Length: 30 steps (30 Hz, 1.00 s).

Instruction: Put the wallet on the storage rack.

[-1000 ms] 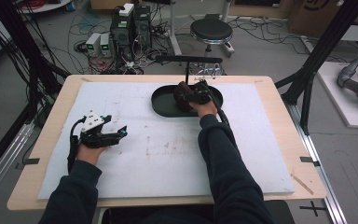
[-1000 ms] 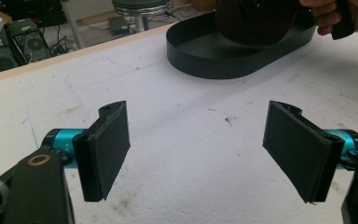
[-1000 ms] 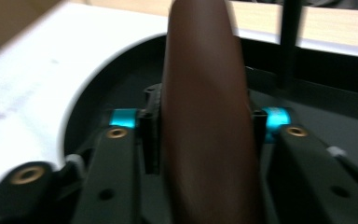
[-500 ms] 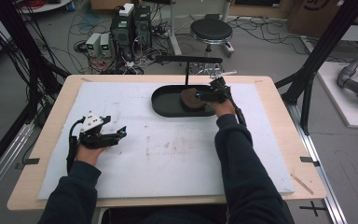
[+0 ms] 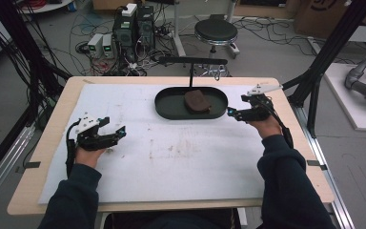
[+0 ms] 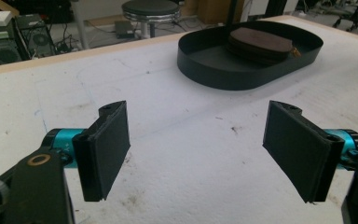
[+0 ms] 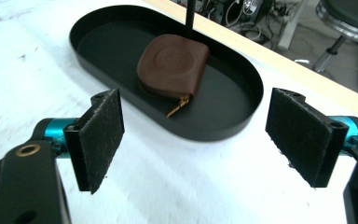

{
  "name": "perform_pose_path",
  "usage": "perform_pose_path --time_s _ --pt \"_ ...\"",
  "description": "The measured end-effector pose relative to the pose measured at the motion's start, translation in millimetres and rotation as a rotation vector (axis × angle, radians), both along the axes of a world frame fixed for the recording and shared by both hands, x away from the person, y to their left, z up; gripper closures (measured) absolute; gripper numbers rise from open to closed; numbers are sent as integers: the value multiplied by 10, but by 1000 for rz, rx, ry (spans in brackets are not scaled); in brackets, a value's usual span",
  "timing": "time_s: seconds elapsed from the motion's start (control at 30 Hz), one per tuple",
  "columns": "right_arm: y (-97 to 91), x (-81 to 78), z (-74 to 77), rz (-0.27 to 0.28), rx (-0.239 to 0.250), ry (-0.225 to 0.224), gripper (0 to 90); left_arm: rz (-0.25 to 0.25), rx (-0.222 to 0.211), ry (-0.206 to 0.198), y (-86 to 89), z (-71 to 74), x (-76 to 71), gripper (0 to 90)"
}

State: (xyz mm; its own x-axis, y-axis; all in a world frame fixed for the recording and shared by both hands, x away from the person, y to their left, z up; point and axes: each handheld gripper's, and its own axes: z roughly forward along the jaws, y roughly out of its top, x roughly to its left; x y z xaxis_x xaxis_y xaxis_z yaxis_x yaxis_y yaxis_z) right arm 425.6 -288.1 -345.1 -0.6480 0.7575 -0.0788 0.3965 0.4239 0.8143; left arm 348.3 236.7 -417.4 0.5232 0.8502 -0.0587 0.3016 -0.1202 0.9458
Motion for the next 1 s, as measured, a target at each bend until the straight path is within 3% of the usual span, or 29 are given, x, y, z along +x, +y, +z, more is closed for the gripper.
perform_pose_path --time_s 0.17,0.2,0.4,0.53,0.6,1.0 --pt "-109 -202 -61 0 -27 -20 196 4 -4 -5 13 6 4 225" --pt "-162 -295 -118 -5 -14 -19 196 6 0 -8 14 11 4 225" --pt "-252 -481 -341 -33 29 -11 195 11 -5 -17 14 11 10 225" --pt "-275 -539 -517 -61 58 -8 196 16 -6 -29 11 20 4 225" --pt "-284 -535 -563 -57 44 10 196 19 -6 -40 10 32 -3 226" --pt "-329 -571 -548 -58 63 -29 196 18 2 -43 -3 33 -8 226"
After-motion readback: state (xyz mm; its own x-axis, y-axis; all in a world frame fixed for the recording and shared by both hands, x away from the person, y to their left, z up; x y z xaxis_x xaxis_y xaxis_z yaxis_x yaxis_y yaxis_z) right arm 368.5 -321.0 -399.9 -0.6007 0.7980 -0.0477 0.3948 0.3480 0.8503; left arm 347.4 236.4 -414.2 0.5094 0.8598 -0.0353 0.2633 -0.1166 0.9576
